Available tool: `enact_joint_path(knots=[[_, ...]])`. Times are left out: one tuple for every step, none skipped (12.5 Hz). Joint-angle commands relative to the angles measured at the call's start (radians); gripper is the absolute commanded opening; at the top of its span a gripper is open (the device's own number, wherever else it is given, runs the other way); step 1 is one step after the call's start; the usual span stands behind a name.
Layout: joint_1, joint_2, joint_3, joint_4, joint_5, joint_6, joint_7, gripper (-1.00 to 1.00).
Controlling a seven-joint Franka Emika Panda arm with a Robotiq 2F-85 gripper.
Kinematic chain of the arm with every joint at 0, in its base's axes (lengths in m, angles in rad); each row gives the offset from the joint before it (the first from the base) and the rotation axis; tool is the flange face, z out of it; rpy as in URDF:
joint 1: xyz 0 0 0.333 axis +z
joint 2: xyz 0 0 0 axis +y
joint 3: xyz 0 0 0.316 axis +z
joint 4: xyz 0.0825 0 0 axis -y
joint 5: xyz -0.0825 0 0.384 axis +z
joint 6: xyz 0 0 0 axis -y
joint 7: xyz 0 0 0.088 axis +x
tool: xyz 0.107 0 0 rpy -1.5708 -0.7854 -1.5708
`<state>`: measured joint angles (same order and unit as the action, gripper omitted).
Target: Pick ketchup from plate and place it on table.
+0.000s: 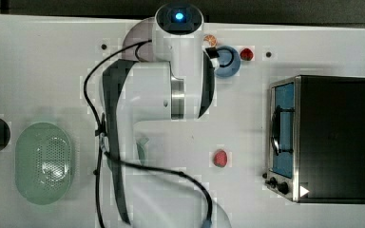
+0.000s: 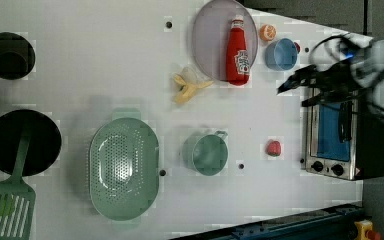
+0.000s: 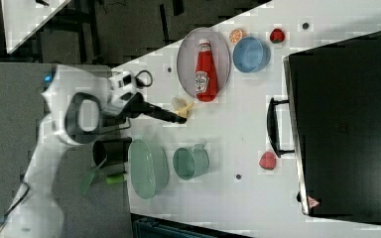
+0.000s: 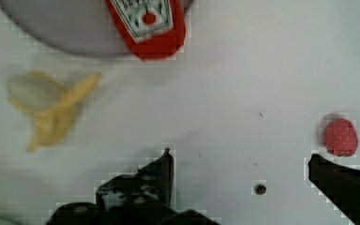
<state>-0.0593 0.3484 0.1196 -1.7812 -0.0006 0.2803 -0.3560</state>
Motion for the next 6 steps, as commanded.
enact_joint_path(knots=[[0.029, 0.045, 0.006, 0.033, -0.038, 0.126, -0.135, 1.0], [0.036, 0.083, 0.006, 0.037, -0.061, 0.178, -0.14, 1.0], [0.041, 0.119, 0.006, 0.039, -0.076, 0.238, -0.142, 1.0], [0.044, 0.153, 0.006, 0.042, -0.087, 0.303, -0.152, 1.0], [0.049, 0.187, 0.006, 0.046, -0.101, 0.358, -0.181, 1.0], [0.052, 0.218, 0.006, 0.048, -0.121, 0.407, -0.214, 1.0]])
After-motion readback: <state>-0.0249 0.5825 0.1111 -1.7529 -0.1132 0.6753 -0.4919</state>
